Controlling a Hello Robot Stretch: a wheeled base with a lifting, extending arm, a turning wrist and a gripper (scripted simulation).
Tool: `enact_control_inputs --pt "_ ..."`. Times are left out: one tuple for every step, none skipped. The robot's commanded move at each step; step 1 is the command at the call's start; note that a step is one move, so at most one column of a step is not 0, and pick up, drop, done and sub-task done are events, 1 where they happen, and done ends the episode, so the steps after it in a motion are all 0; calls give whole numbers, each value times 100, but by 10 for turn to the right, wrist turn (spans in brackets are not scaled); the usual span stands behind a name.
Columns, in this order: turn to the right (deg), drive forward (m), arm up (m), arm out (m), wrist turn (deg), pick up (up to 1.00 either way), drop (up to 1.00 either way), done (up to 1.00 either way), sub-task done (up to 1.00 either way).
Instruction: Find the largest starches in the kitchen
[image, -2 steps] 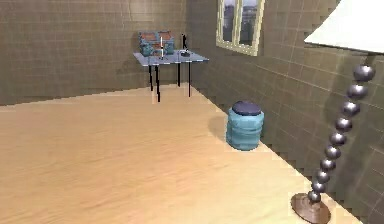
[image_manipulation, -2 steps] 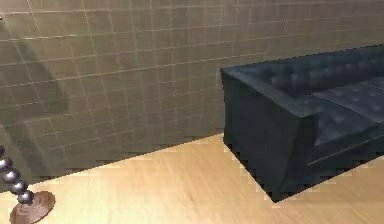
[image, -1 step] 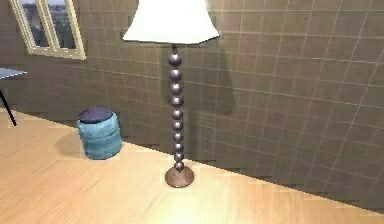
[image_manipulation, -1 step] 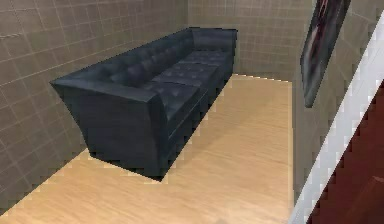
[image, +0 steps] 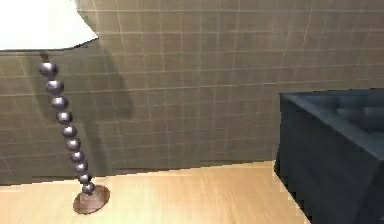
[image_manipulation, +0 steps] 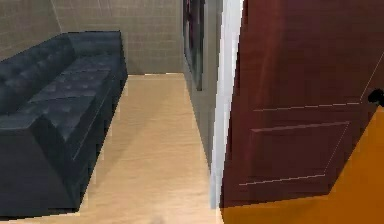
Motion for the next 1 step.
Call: enact_control_inputs --pt "0 10 0 0 0 0 0 0 0"
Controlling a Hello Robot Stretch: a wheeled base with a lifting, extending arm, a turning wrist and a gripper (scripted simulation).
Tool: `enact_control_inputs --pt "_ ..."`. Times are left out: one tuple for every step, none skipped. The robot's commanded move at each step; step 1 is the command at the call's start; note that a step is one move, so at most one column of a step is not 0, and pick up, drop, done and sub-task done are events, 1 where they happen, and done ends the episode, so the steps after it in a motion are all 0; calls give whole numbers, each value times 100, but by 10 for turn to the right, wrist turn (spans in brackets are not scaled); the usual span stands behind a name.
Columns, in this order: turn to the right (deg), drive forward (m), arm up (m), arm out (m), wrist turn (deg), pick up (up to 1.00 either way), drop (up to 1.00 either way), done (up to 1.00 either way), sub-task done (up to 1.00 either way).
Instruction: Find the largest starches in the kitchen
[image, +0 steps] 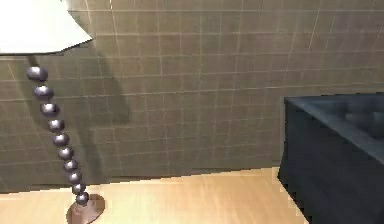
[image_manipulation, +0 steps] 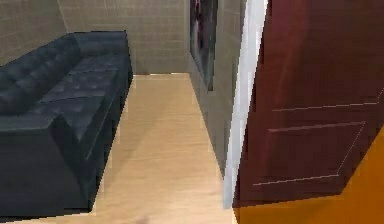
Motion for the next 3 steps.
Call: enact_control_inputs --pt "-450 0 0 0 0 0 0 0 0" --pt "-270 0 0 0 0 0 0 0 0" --pt "0 50 0 0 0 0 0 0 0"
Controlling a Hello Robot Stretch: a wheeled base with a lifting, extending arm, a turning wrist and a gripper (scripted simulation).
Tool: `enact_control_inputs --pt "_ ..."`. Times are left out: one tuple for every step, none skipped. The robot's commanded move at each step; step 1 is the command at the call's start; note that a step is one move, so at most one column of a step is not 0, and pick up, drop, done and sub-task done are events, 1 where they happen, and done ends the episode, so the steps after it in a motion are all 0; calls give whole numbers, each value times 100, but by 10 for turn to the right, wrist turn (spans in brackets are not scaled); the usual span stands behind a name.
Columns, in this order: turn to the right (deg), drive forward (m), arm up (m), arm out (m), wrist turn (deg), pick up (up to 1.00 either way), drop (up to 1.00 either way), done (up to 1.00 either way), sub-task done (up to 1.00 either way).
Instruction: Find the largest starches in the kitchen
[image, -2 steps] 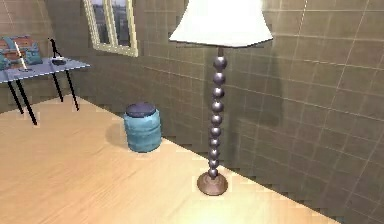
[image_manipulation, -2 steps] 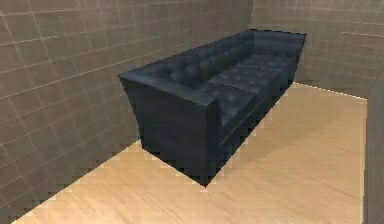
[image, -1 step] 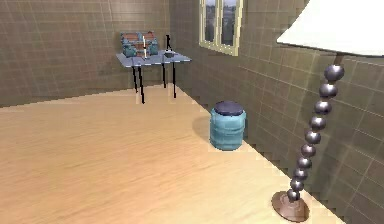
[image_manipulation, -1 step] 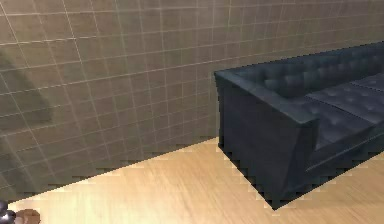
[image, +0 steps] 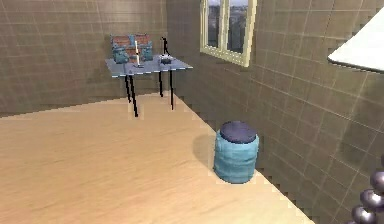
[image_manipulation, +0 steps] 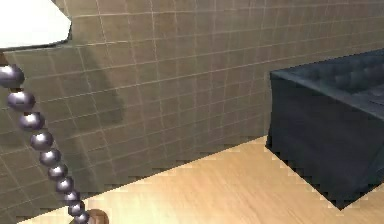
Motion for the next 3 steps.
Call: enact_control_inputs --pt "-450 0 0 0 0 0 0 0 0" --pt "-300 0 0 0 0 0 0 0 0" --pt "0 55 0 0 0 0 0 0 0"
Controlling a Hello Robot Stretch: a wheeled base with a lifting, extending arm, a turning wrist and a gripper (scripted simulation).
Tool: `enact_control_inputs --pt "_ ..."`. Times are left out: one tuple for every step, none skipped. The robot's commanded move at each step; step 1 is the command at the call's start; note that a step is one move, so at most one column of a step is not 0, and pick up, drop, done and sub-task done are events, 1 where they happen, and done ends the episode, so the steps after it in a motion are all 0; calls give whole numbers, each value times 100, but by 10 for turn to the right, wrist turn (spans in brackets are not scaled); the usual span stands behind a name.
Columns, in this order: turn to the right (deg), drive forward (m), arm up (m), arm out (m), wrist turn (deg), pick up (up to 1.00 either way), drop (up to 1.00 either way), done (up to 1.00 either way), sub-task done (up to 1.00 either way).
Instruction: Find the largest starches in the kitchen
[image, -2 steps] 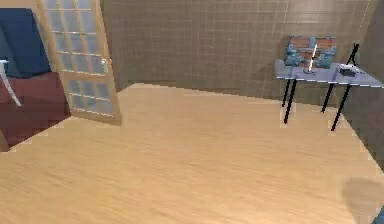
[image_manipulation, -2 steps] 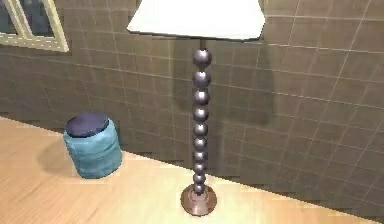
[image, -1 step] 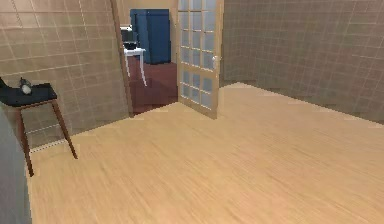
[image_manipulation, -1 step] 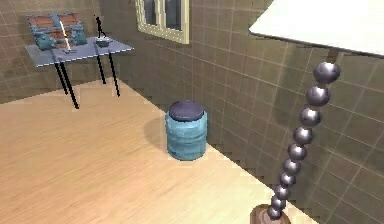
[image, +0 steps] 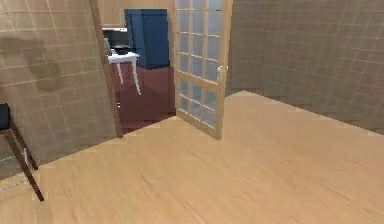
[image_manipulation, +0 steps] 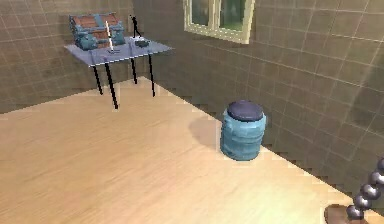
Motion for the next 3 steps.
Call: enact_control_inputs --pt "-390 0 0 0 0 0 0 0 0" --pt "0 15 0 0 0 0 0 0 0" --pt "270 0 0 0 0 0 0 0 0"
